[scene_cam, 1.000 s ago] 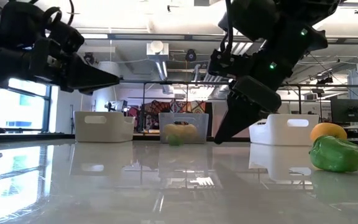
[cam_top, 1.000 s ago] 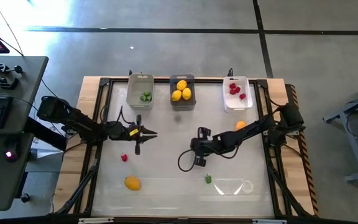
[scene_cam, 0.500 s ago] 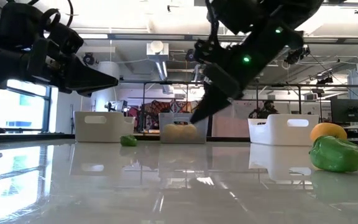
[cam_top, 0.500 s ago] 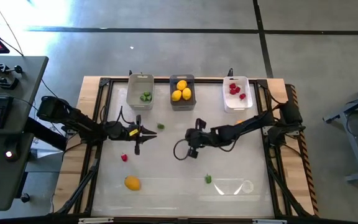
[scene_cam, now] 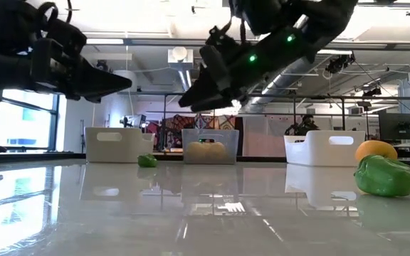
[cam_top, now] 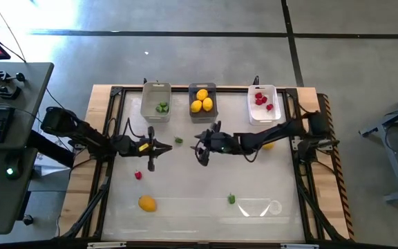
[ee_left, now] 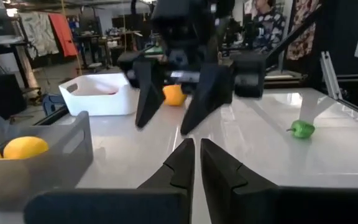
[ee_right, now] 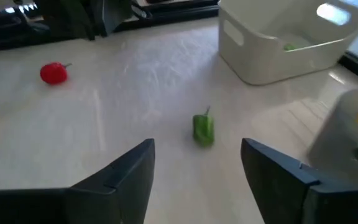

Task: Sort produce into baskets
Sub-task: Put the top green bell pepper into the gray bin

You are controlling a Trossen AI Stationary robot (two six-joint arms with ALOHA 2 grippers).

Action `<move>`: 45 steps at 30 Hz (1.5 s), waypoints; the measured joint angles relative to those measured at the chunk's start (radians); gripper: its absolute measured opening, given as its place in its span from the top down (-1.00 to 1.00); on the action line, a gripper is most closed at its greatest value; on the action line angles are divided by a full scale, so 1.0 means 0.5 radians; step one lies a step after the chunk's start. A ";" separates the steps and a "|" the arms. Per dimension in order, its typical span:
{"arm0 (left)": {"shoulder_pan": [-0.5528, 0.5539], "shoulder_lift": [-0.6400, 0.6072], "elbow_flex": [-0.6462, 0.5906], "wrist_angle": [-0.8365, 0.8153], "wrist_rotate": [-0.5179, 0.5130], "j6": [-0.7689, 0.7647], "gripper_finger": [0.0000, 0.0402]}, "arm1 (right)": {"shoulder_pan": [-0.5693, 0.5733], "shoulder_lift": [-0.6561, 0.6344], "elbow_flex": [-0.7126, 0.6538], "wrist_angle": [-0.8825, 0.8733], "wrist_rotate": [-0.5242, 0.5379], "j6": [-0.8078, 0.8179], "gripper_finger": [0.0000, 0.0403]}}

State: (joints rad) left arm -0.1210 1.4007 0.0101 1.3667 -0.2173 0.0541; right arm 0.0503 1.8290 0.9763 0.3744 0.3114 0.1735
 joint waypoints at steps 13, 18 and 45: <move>0.001 -0.043 0.001 -0.016 0.010 0.005 0.98 | -0.074 0.563 0.636 -0.237 0.113 -0.138 -0.15; 0.001 -0.054 0.002 -0.015 0.049 0.020 0.99 | -0.122 0.730 0.820 -0.345 0.141 -0.134 -0.15; 0.081 -1.358 0.001 -1.594 -0.328 0.018 0.99 | -0.180 0.919 0.981 -0.397 0.069 -0.191 0.64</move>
State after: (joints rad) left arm -0.0803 0.7217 0.0105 0.5695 -0.3812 0.0632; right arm -0.0399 2.2887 1.4670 0.1761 0.3458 0.0780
